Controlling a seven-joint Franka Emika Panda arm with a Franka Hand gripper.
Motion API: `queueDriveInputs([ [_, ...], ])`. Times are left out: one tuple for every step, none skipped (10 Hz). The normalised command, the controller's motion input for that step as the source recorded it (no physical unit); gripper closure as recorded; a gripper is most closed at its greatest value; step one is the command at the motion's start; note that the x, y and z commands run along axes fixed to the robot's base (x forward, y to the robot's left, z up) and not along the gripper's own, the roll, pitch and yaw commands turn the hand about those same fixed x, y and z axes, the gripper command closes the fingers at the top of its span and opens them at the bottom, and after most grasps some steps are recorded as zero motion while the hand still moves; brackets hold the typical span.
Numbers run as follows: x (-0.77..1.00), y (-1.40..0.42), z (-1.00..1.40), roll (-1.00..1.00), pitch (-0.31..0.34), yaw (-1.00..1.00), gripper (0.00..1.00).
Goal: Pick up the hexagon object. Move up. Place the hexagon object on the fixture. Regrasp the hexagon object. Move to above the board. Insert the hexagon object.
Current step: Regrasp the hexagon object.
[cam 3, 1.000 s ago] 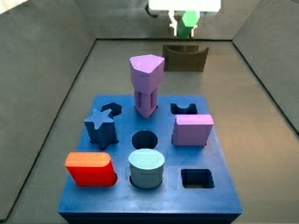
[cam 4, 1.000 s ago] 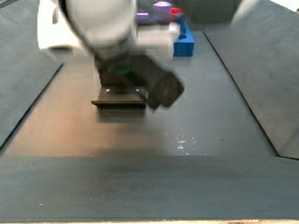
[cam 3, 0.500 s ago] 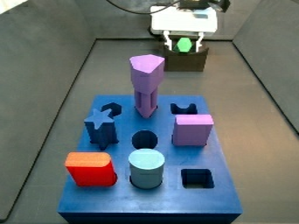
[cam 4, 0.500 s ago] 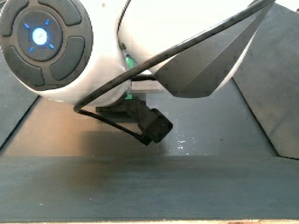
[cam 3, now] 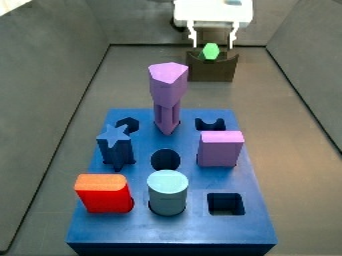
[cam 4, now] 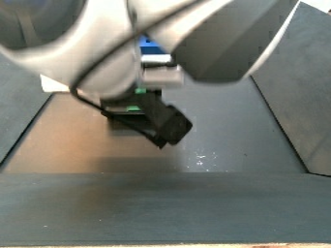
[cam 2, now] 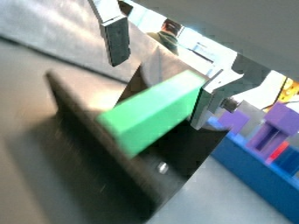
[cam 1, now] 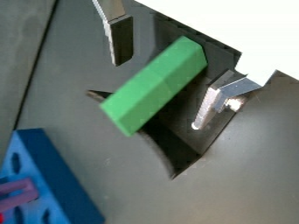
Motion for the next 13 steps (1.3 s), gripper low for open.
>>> queueDriveInputs([
  [-0.04, 0.01, 0.97, 0.0, 0.028, 0.04, 0.0],
  [-0.03, 0.01, 0.79, 0.0, 0.045, 0.04, 0.0],
  [-0.03, 0.01, 0.55, 0.01, 0.066, 0.03, 0.0],
  [-0.02, 0.01, 0.37, 0.01, 0.076, 0.02, 0.0],
  [-0.1, -1.0, 0.95, 1.0, 0.073, 0.02, 0.0],
  [-0.1, -1.0, 0.89, 1.0, 0.073, 0.02, 0.0],
  [-0.12, -1.0, 0.84, 1.0, 0.06, 0.02, 0.0],
  [-0.14, -1.0, 0.78, 1.0, 0.053, 0.02, 0.0],
  [-0.12, -0.9, 0.62, 1.0, 0.049, 0.01, 0.0],
  [-0.07, -0.67, 0.32, 1.0, 0.047, 0.01, 0.0],
  [-0.04, -0.48, 0.12, 1.0, 0.046, 0.01, 0.0],
  [-0.02, -0.28, 0.05, 1.0, 0.045, 0.01, 0.0],
  [-0.02, -0.04, 0.06, 1.0, 0.045, 0.01, 0.0],
])
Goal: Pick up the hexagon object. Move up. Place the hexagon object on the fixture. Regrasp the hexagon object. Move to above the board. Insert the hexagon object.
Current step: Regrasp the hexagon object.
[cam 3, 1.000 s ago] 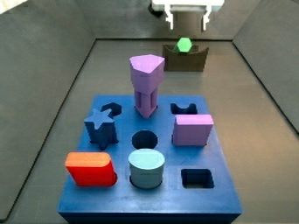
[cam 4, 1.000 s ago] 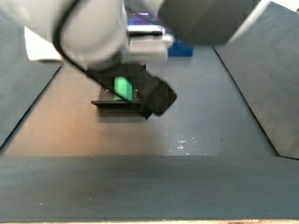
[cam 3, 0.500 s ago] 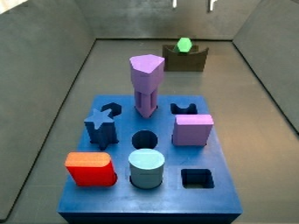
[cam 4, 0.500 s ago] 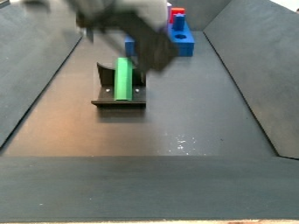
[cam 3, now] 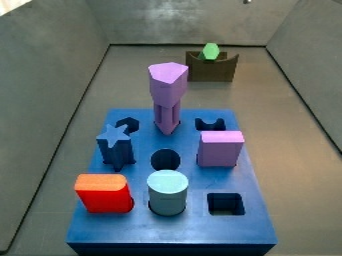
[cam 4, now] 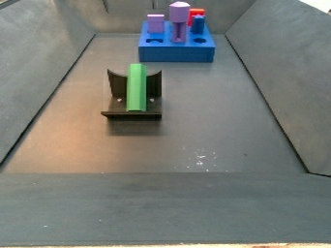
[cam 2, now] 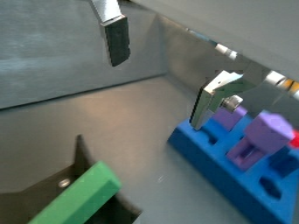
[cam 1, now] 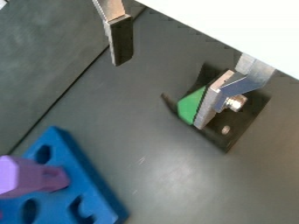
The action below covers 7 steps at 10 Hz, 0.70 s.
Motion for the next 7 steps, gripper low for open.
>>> queueDriveInputs([
  [-0.02, -0.03, 0.03, 1.0, 0.043, 0.01, 0.0],
  [-0.02, -0.04, 0.01, 1.0, 0.04, 0.02, 0.0],
  [-0.02, -0.03, 0.01, 1.0, 0.033, 0.02, 0.0],
  [-0.02, -0.03, 0.01, 1.0, 0.03, 0.02, 0.0],
  [-0.01, -0.02, 0.01, 1.0, 0.024, 0.02, 0.0],
  [-0.01, -0.02, 0.01, 1.0, 0.021, 0.02, 0.0],
  [-0.01, -0.02, 0.01, 1.0, 0.019, 0.02, 0.0],
])
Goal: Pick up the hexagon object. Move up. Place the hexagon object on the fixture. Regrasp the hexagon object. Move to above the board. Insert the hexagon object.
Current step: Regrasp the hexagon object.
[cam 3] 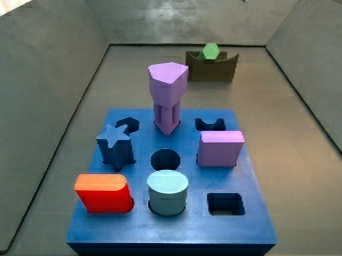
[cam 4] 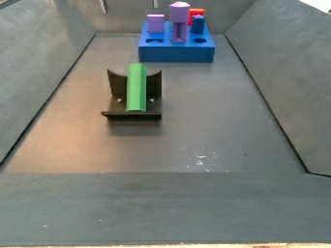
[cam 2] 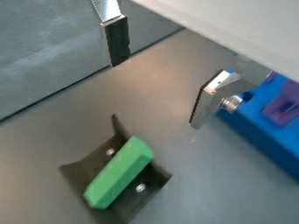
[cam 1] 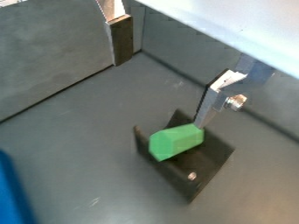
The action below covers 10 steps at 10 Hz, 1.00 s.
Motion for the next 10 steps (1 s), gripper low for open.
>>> queueDriveInputs([
  [-0.01, -0.02, 0.01, 1.0, 0.021, 0.02, 0.0],
  [0.0, -0.02, 0.01, 1.0, 0.026, 0.03, 0.0],
  [0.0, -0.02, 0.01, 1.0, 0.032, 0.03, 0.0],
  [0.02, -0.02, 0.0, 1.0, 0.04, 0.03, 0.0],
  [0.03, -0.02, -0.01, 1.0, 0.045, 0.03, 0.0],
  [0.04, -0.03, -0.01, 1.0, 0.058, 0.04, 0.0],
  [0.06, -0.03, -0.01, 1.0, 0.07, 0.05, 0.0],
  [0.08, -0.03, -0.01, 1.0, 0.089, 0.05, 0.0],
  [0.09, -0.04, -0.01, 1.0, 0.11, 0.07, 0.0],
  [0.1, -0.04, -0.02, 1.0, 0.135, 0.08, 0.0],
])
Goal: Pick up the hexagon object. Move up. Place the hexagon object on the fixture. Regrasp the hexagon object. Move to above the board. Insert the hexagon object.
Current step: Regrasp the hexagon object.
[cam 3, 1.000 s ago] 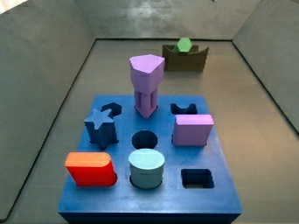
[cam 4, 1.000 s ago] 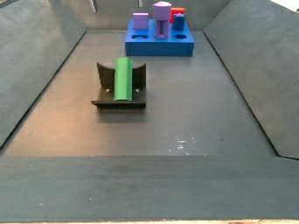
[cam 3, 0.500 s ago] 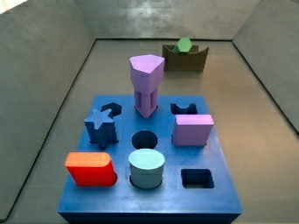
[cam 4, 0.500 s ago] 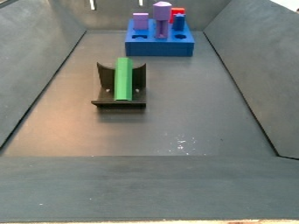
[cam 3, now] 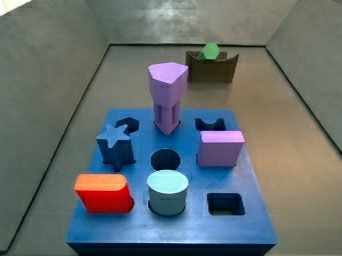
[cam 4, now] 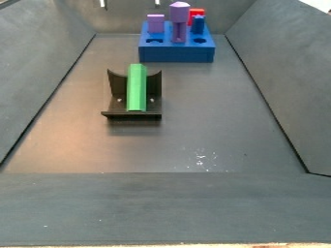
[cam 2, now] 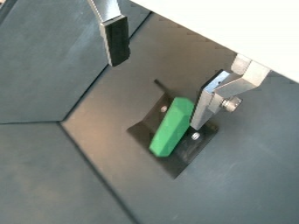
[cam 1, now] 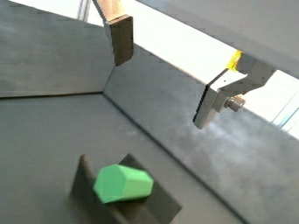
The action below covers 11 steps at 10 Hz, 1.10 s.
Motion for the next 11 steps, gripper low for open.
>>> queueDriveInputs([
  [0.11, -0.04, -0.02, 1.0, 0.159, 0.1, 0.0],
  [0.11, -0.04, -0.02, 1.0, 0.189, 0.14, 0.0],
  [0.11, -0.04, -0.02, 0.94, 0.201, 0.18, 0.0],
  [0.11, -0.05, -0.02, 0.83, 0.188, 0.19, 0.0],
  [0.11, -0.05, -0.02, 0.54, 0.143, 0.22, 0.0],
  [0.11, -0.05, -0.02, 0.43, 0.125, 0.23, 0.0],
  [0.11, -0.04, -0.01, 0.24, 0.082, 0.23, 0.0],
  [0.09, -0.03, -0.01, 0.19, 0.047, 0.23, 0.0],
  [0.08, -0.04, -0.01, 0.17, 0.01, 0.21, 0.0],
  [0.08, -0.05, -0.02, 0.16, 0.006, 0.2, 0.0],
  [0.04, 0.07, -1.0, 0.19, 0.01, 0.09, 0.0],
])
